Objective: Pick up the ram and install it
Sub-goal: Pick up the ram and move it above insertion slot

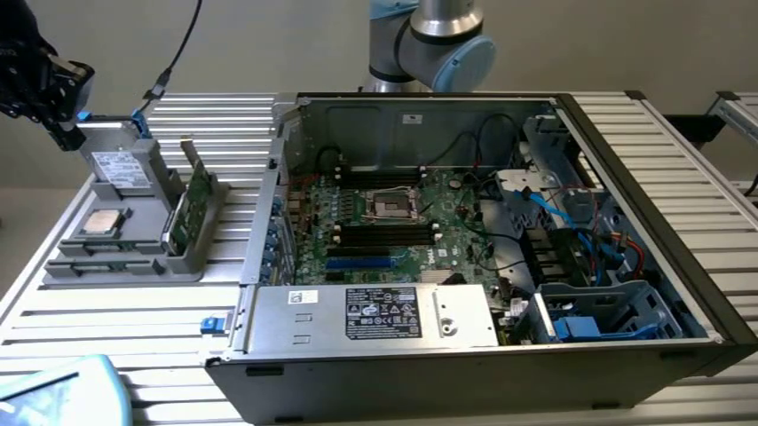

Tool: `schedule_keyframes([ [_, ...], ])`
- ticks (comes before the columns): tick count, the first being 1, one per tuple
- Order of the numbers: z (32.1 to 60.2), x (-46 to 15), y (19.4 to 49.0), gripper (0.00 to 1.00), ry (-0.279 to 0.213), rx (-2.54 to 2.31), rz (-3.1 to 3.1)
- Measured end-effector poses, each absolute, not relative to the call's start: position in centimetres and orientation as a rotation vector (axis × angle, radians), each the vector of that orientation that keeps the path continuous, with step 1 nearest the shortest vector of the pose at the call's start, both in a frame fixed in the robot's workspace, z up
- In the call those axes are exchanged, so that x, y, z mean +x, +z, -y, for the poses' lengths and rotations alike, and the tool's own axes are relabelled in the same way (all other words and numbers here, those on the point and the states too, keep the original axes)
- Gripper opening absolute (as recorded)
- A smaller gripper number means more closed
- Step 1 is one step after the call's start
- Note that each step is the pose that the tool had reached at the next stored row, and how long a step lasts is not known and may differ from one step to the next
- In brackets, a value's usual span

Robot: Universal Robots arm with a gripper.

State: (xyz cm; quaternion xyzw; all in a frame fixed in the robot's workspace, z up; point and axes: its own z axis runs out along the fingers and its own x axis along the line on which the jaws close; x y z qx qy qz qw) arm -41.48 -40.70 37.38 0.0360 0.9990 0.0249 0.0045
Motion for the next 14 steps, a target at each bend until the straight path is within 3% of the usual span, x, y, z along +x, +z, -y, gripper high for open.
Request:
schedule_keyframes([
  [14, 40.70, -41.50, 36.55, 0.11, 0.085, -0.257, -3.128],
])
